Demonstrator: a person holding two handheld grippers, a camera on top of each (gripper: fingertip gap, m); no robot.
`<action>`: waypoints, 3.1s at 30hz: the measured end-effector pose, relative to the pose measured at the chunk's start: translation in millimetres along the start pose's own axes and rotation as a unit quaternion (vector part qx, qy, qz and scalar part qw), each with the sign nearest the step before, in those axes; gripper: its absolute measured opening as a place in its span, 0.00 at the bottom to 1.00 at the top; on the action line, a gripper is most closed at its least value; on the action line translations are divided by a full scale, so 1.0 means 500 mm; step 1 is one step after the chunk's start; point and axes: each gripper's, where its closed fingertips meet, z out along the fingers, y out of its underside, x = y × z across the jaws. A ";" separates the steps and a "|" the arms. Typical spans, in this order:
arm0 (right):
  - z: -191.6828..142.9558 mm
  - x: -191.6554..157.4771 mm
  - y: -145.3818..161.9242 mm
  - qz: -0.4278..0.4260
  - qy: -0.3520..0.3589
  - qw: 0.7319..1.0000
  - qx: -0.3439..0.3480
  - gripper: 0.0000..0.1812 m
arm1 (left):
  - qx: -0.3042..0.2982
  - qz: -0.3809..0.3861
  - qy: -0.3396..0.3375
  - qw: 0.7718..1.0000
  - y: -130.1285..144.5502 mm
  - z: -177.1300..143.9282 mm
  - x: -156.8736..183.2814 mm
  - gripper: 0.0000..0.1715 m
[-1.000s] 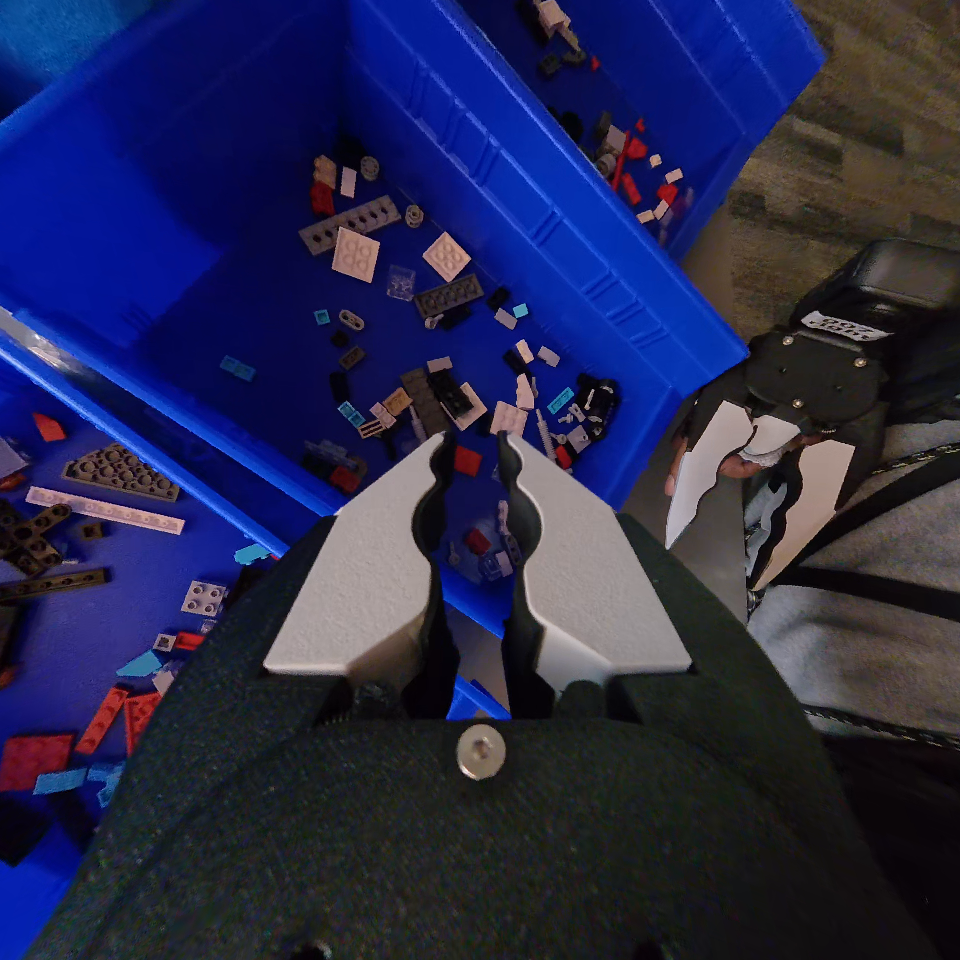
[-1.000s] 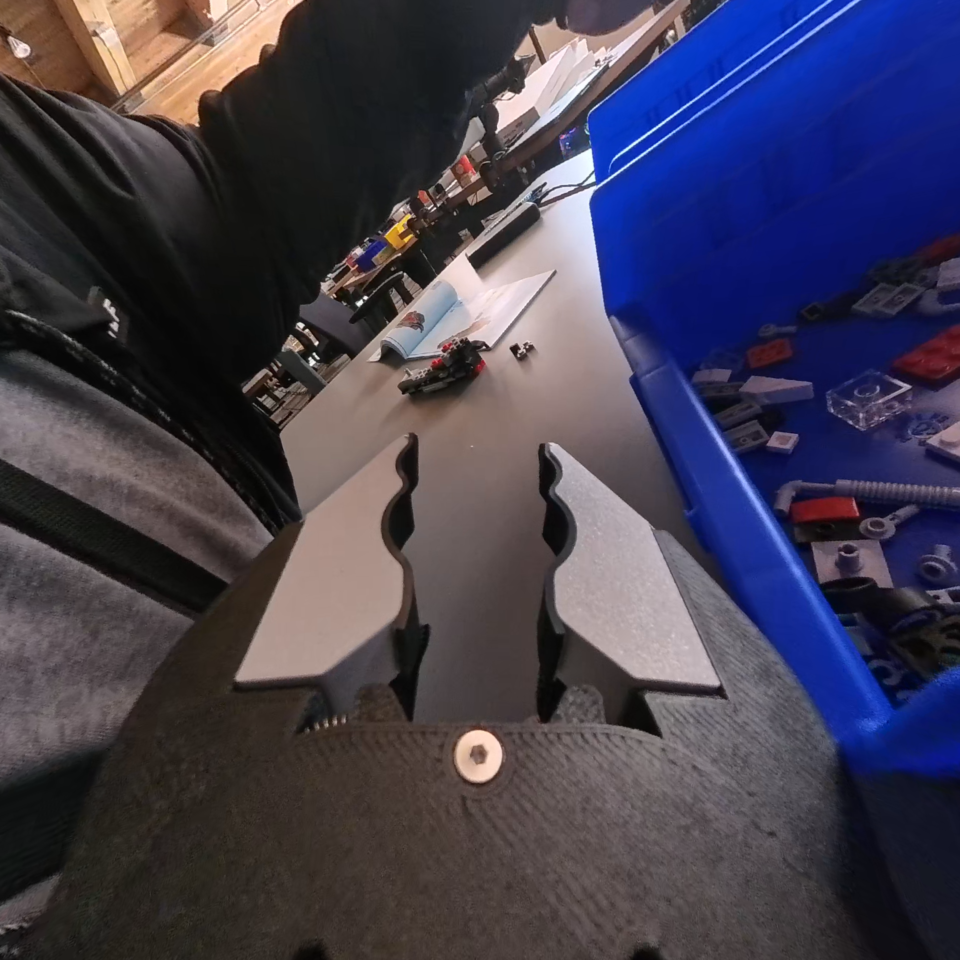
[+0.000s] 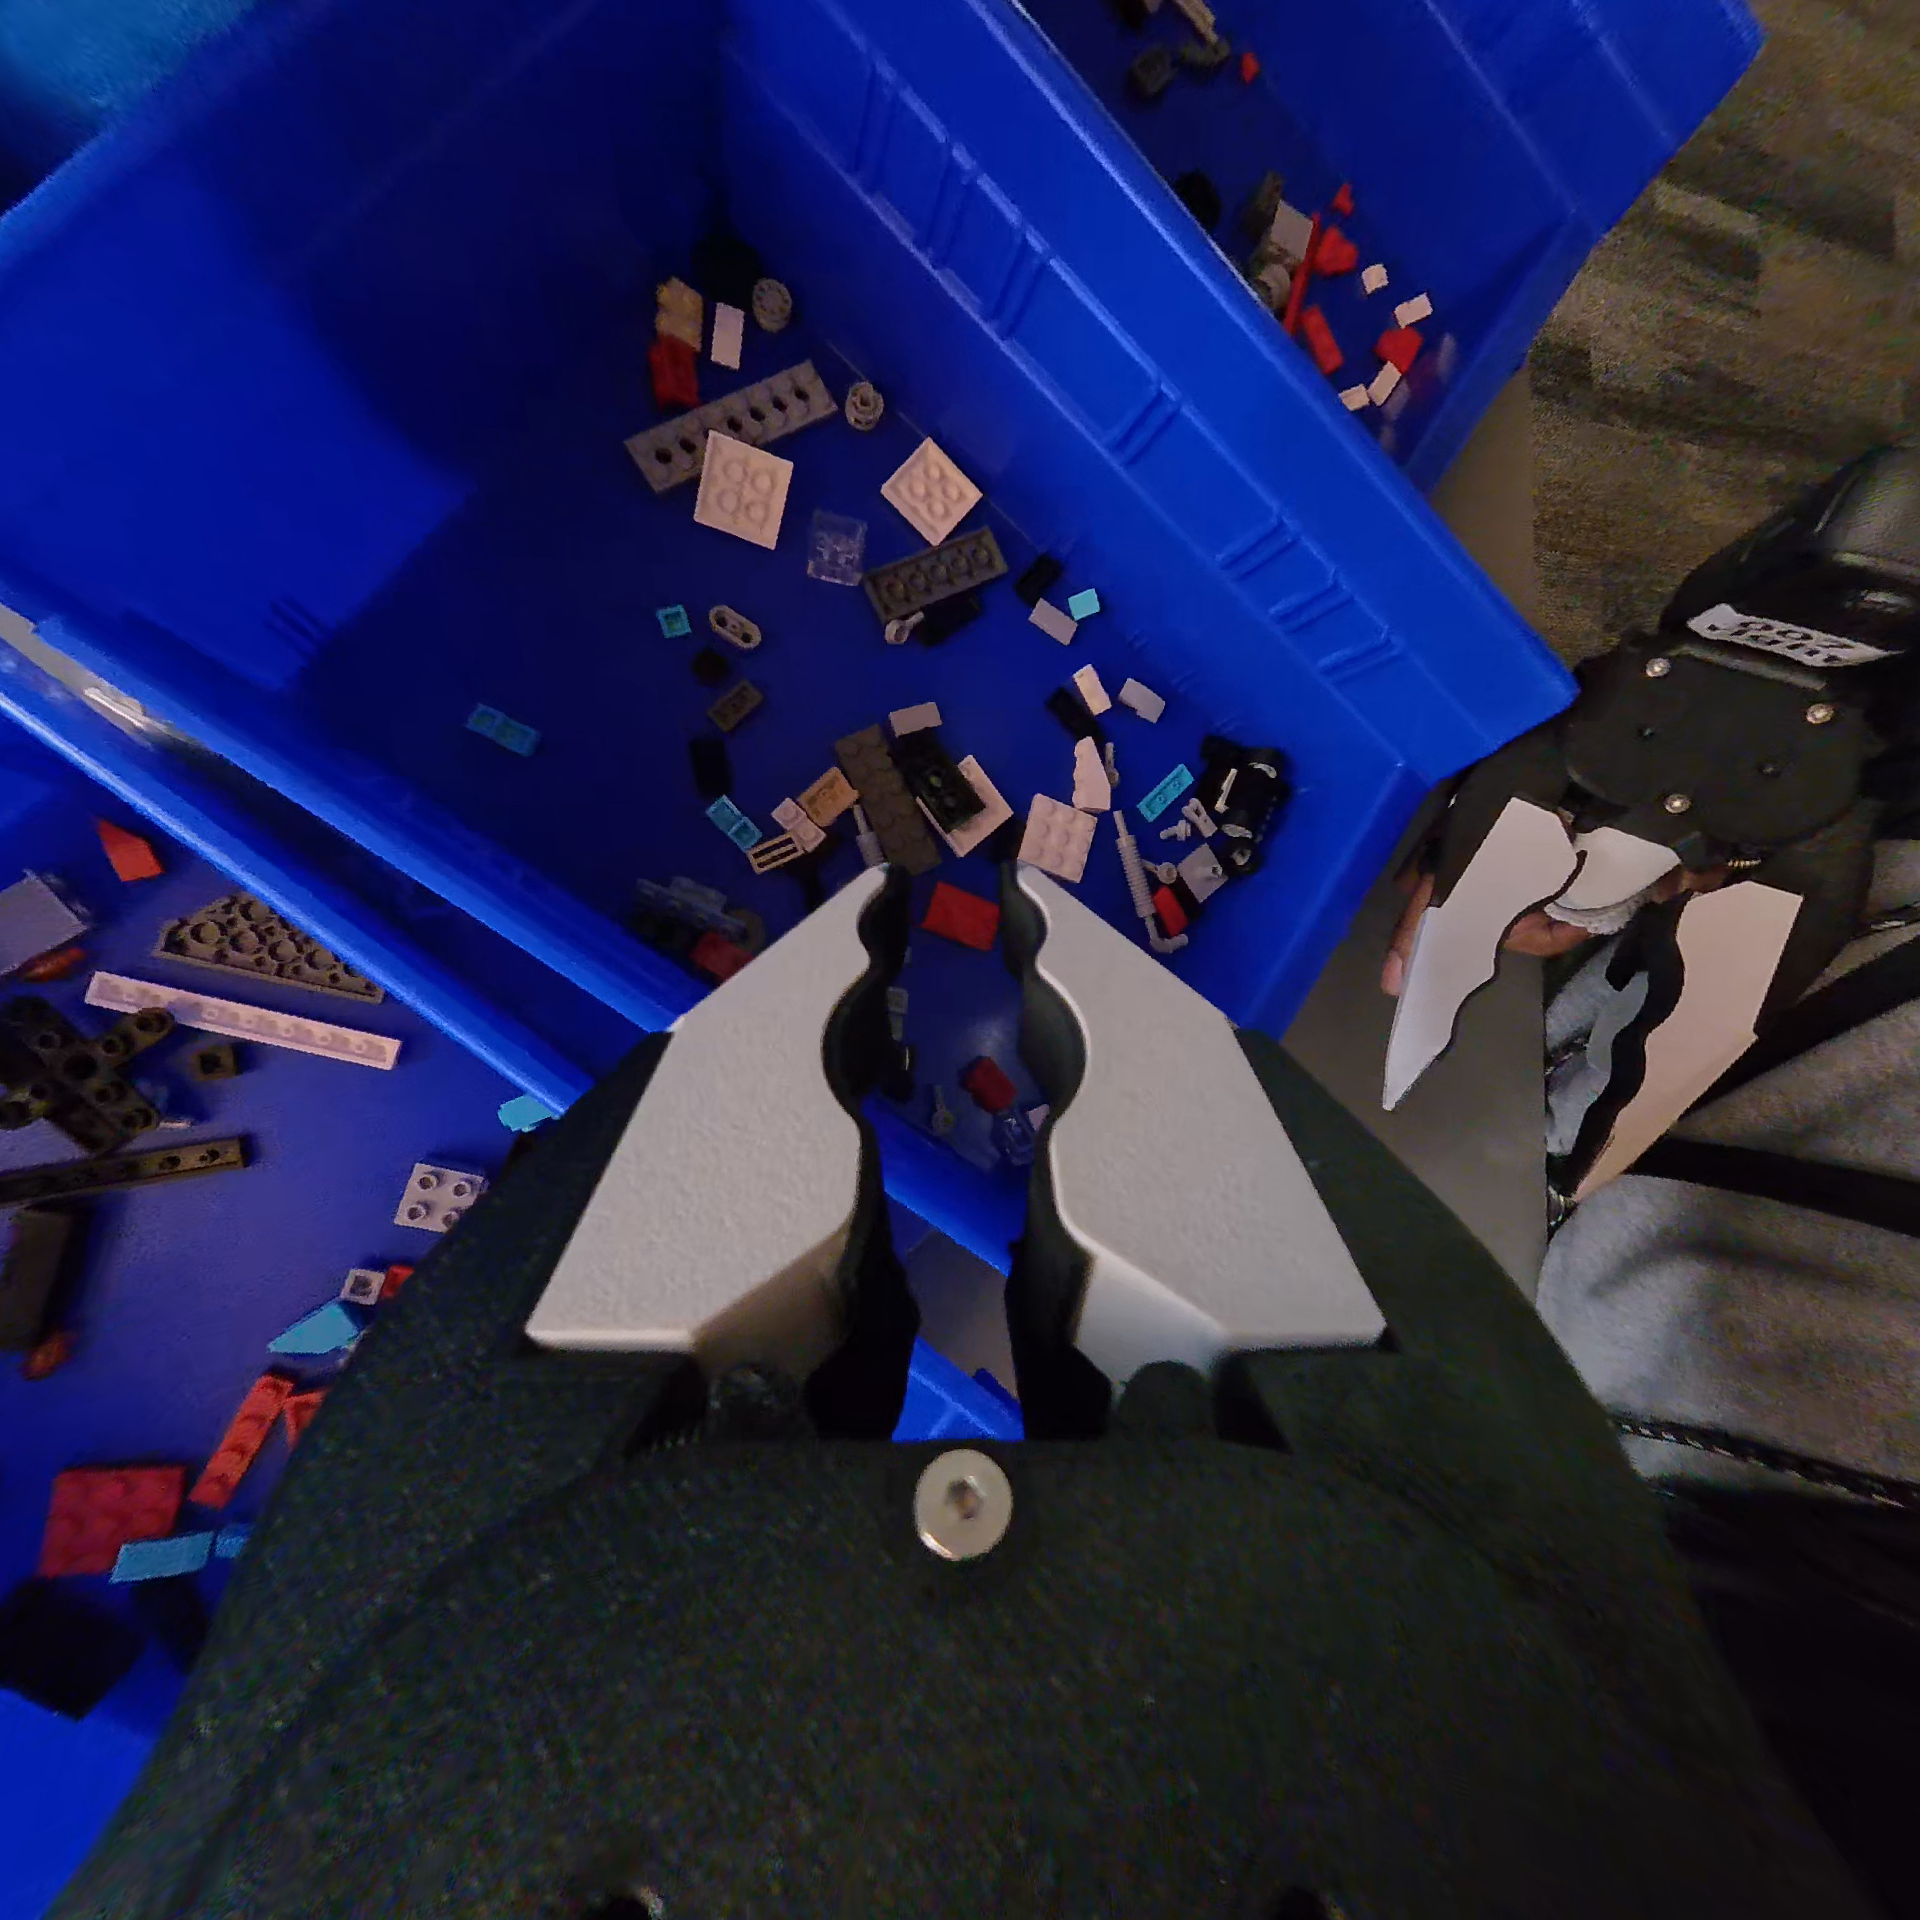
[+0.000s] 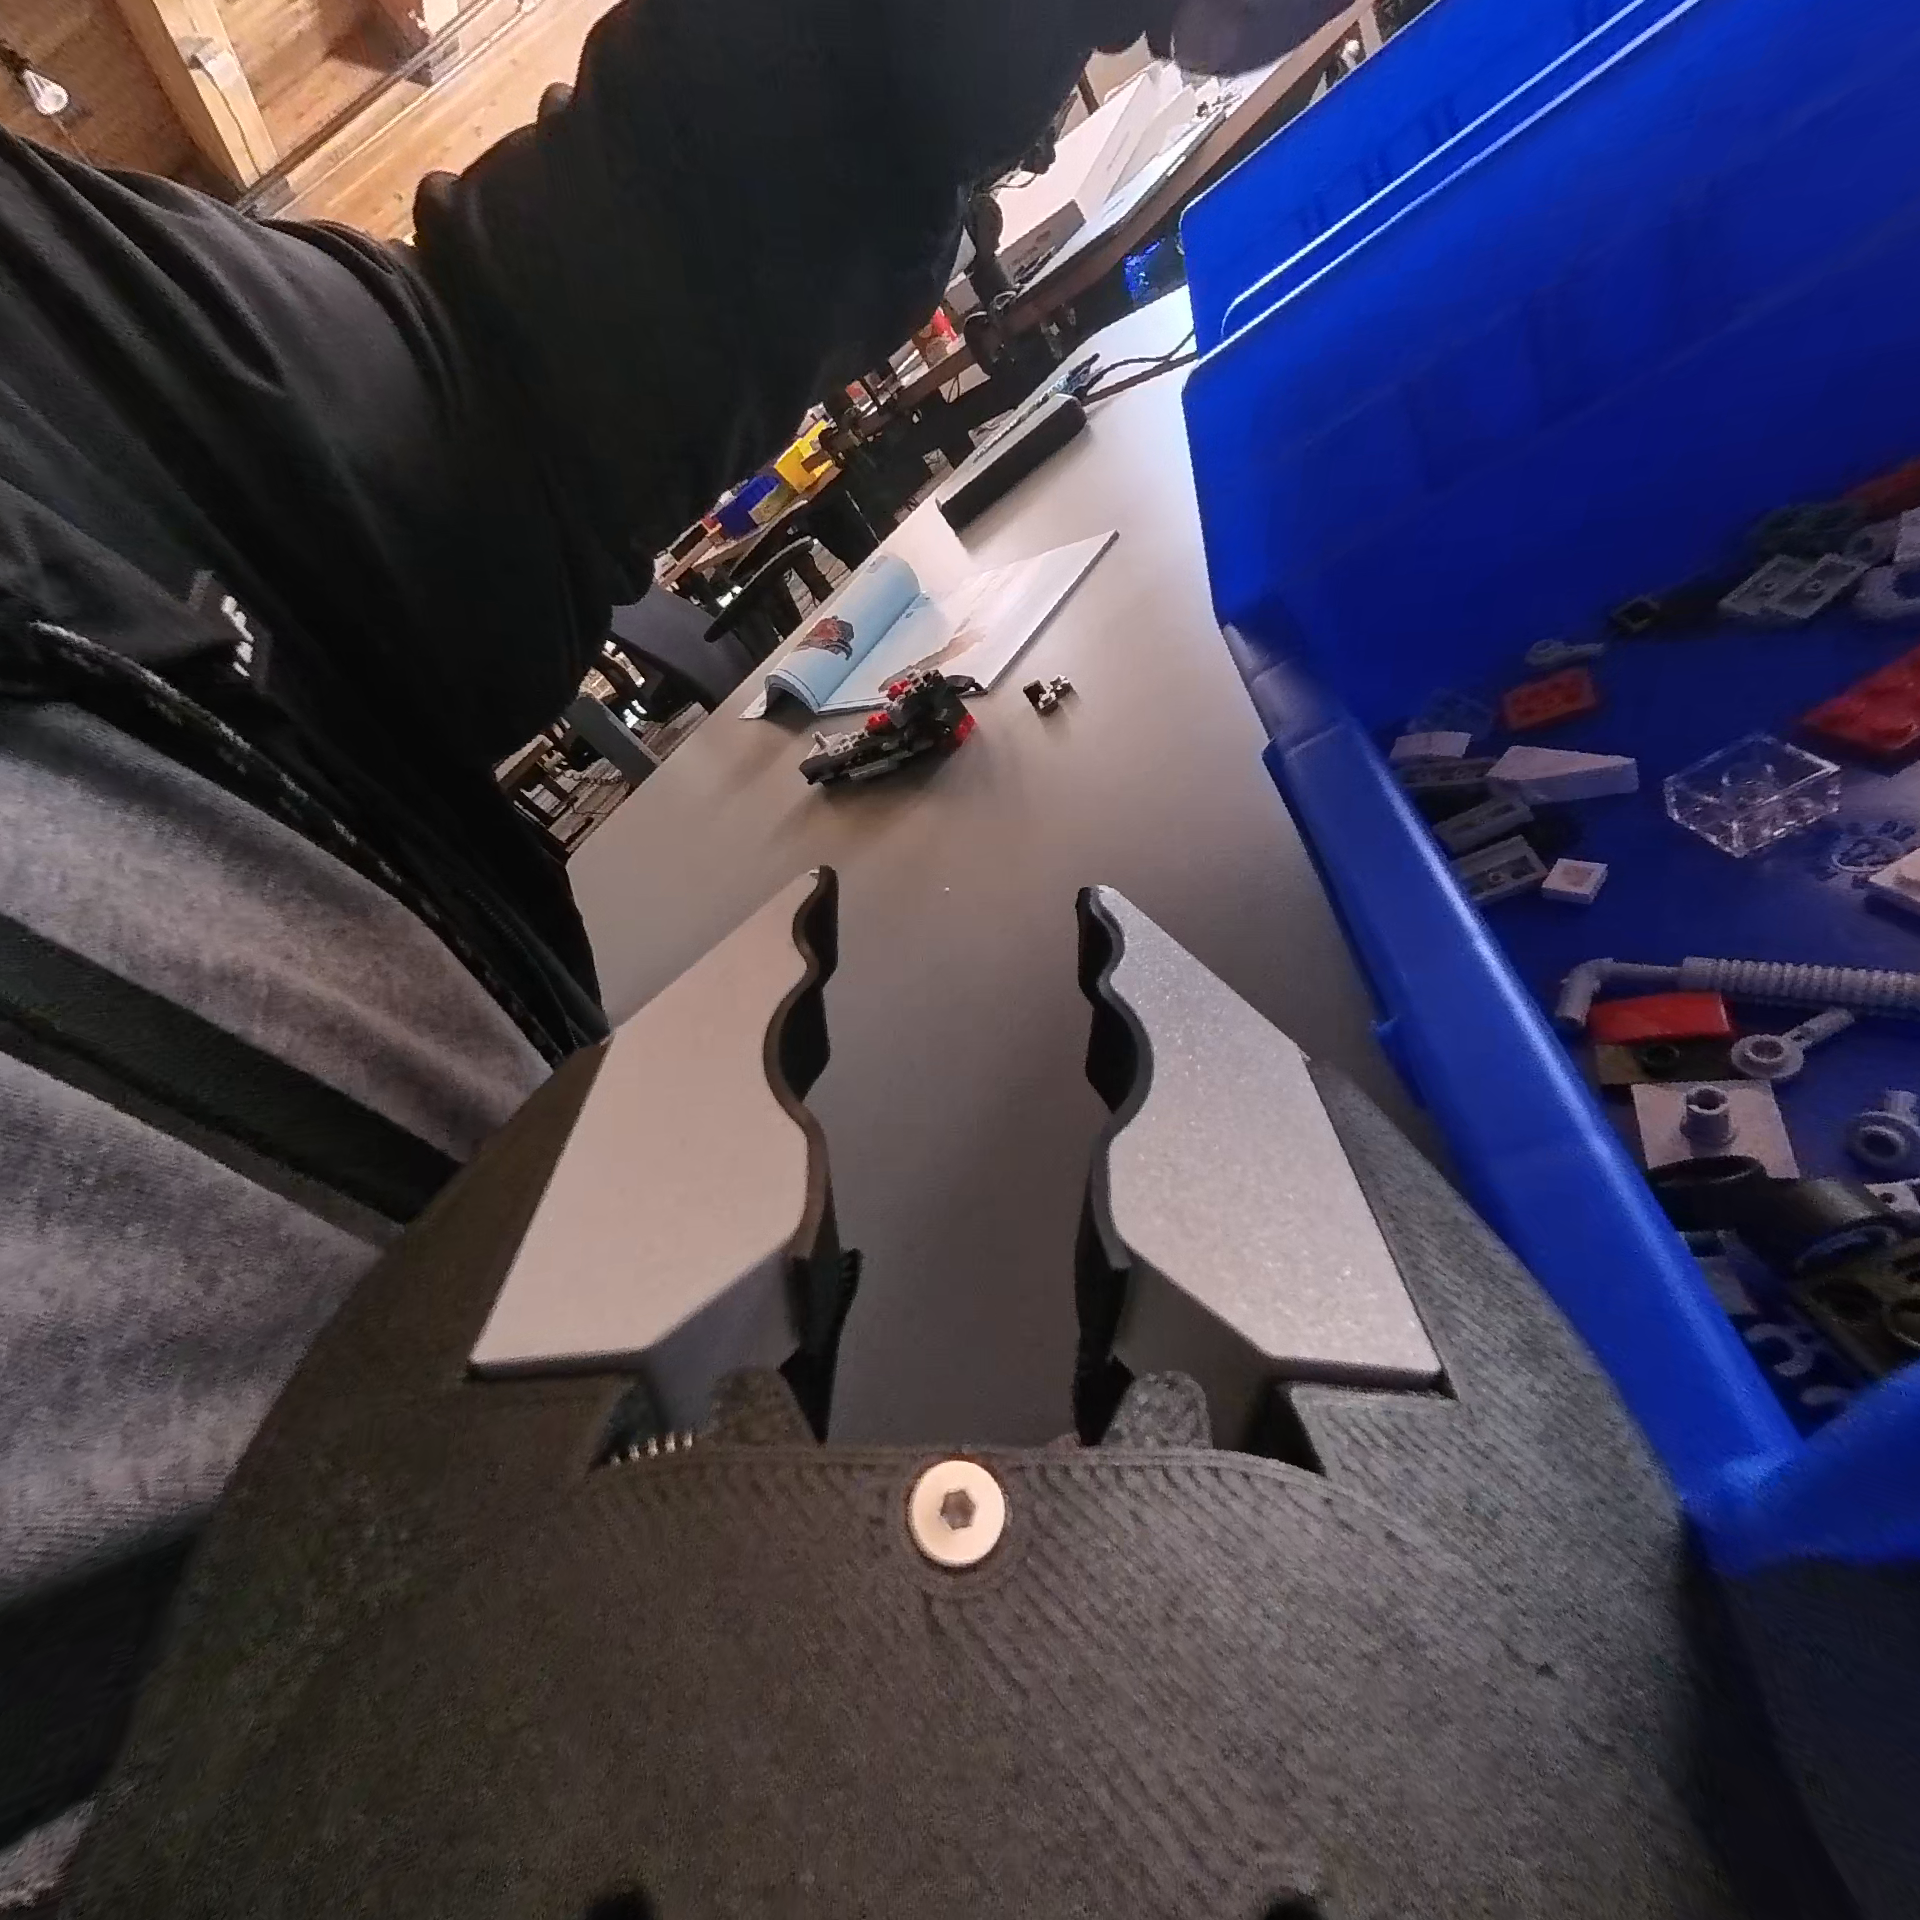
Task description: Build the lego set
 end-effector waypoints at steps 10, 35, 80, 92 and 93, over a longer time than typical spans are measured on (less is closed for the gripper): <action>-0.001 -0.001 -0.001 0.001 -0.004 1.000 0.001 0.26 | -0.005 -0.004 0.000 1.000 0.014 -0.004 0.003 0.10; 0.001 -0.002 0.000 0.002 -0.005 1.000 0.000 0.26 | 0.001 -0.004 -0.008 1.000 0.015 -0.016 -0.001 0.10; -0.006 -0.010 -0.005 0.008 -0.025 1.000 0.008 0.25 | -0.309 0.132 -0.146 0.931 -0.010 0.222 -0.151 0.06; -0.004 -0.005 -0.003 0.009 -0.018 1.000 0.005 0.25 | -0.118 0.061 -0.037 0.990 -0.054 0.110 -0.043 0.05; -0.003 -0.004 -0.003 0.010 -0.016 1.000 0.004 0.25 | -0.085 0.050 -0.012 0.995 -0.053 0.086 -0.021 0.05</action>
